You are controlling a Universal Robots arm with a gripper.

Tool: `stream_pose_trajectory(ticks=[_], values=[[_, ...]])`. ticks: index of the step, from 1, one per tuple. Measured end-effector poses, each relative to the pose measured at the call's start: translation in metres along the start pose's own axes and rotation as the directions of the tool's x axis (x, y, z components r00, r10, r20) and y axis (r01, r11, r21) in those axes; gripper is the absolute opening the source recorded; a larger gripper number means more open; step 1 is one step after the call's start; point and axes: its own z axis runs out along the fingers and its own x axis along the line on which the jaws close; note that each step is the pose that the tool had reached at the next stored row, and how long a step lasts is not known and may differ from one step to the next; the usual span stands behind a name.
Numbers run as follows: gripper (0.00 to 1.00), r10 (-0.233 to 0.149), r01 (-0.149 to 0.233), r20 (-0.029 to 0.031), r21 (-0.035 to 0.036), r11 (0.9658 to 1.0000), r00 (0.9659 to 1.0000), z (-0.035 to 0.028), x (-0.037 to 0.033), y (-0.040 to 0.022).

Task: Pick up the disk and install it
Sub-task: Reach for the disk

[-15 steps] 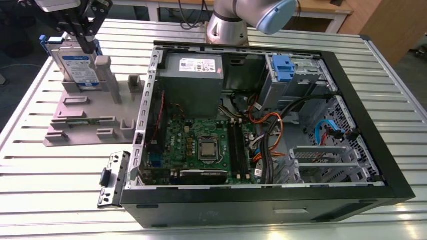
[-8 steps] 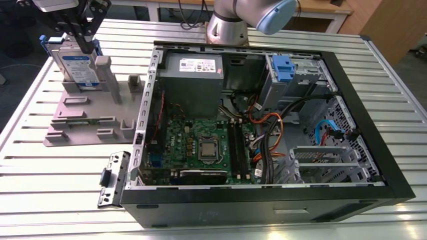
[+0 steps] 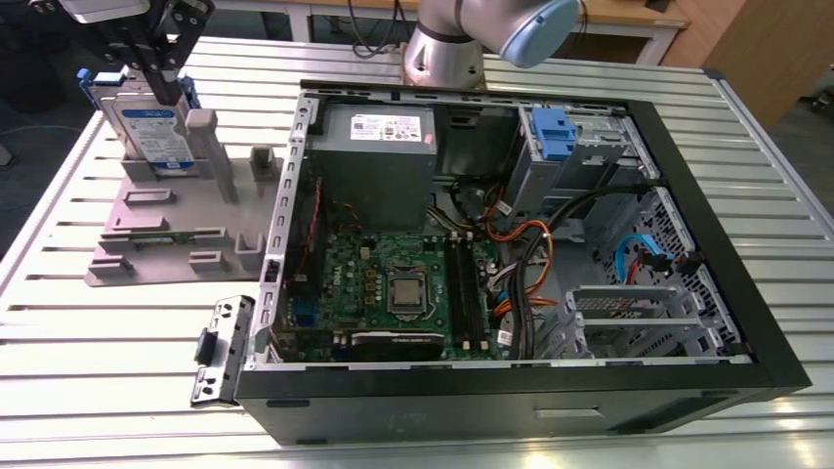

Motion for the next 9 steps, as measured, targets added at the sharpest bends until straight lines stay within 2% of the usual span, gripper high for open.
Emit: stream_pose_trajectory(ticks=[9], values=[[0.1,0.0,0.0,0.0,0.0001,1.0,1.0,0.0,0.0022,-0.0002]])
